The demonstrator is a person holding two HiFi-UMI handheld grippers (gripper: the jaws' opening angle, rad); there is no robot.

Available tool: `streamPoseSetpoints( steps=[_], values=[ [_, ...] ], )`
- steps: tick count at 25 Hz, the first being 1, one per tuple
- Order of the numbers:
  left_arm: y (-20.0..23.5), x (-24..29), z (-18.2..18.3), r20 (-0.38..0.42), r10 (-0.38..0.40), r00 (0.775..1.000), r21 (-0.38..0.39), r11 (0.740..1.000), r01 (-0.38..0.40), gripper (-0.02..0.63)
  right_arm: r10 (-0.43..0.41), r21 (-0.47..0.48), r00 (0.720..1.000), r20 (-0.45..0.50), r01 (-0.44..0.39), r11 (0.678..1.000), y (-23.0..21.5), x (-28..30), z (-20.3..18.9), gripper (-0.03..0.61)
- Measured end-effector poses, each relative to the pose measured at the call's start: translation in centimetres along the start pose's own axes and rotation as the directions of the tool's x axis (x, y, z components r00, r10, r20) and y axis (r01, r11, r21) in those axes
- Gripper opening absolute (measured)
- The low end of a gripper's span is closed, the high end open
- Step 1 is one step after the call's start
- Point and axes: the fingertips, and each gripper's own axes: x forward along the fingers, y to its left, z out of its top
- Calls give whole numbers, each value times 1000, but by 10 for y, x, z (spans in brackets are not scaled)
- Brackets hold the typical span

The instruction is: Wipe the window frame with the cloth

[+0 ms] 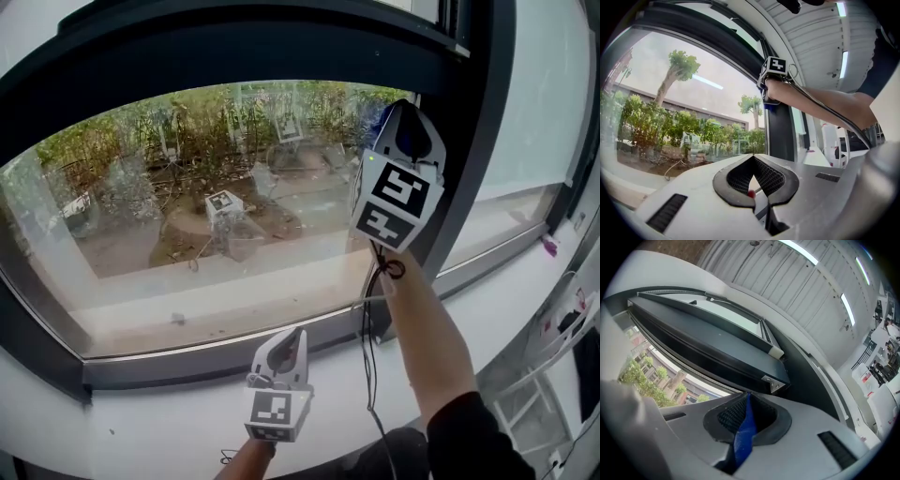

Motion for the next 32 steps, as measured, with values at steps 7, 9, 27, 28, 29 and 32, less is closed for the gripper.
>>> streamPoseSetpoints(
  steps=[7, 9, 27, 28, 29, 32],
  values=[
    [6, -23, 24, 26, 28, 999, 16, 999, -29, 5, 41, 56, 999, 6, -41, 998, 3, -31, 10, 17],
    [9, -28, 31, 28, 40, 999, 31, 999, -41, 5, 55, 103, 998, -8, -54, 993, 2, -39, 7, 17],
    [7, -64, 266, -56, 228, 972, 82, 971, -224, 5, 477, 316, 844, -244, -396, 862, 62, -98, 91, 17],
    [2, -72, 281, -68, 239, 969, 77, 969, -234, 5, 498, 321, 827, -263, -411, 853, 60, -102, 104, 18],
    [-1, -82, 295, -88, 250, 964, 72, 967, -245, 5, 515, 329, 810, -281, -423, 844, 58, -108, 118, 17],
    [-11, -119, 331, -162, 271, 949, 59, 963, -265, 5, 561, 356, 762, -324, -451, 818, 47, -125, 167, 17]
  ],
)
